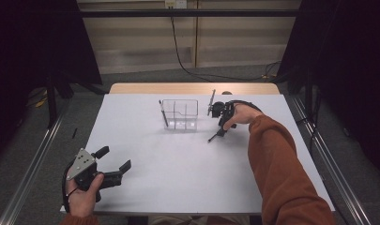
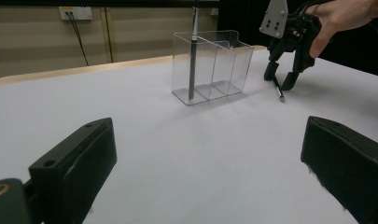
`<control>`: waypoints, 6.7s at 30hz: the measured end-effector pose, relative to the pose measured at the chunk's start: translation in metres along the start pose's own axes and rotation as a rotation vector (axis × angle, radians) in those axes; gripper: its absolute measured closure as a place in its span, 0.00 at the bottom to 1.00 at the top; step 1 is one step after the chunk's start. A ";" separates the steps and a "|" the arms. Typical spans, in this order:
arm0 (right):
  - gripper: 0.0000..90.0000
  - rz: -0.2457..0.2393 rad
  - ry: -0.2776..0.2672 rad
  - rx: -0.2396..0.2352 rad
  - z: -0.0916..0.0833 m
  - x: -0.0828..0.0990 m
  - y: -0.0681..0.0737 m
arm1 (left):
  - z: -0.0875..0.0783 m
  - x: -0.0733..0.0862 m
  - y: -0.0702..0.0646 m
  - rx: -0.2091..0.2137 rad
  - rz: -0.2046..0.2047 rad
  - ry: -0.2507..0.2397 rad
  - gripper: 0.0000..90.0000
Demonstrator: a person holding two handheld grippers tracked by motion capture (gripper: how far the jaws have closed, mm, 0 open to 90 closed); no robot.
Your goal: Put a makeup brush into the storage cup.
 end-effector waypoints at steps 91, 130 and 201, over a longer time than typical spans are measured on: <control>0.94 0.491 -0.777 0.150 -0.064 0.019 0.002 | 0.002 -0.001 -0.002 -0.006 0.013 -0.001 0.04; 0.94 0.423 -1.117 0.153 -0.089 0.018 0.049 | 0.003 -0.001 -0.001 -0.013 0.022 -0.004 0.04; 0.94 0.201 -1.159 -0.005 -0.094 -0.041 0.175 | 0.035 -0.042 -0.079 0.152 0.067 -0.052 0.03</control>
Point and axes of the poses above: each handheld gripper's, and its own axes: z roughly forward along the jaws, x roughly out of its underside, y roughly to its left, the point moved 10 cm from there along z, roughly forward along the jaws, and after that the axes turned 1 degree about y, right-handed, at the moved point
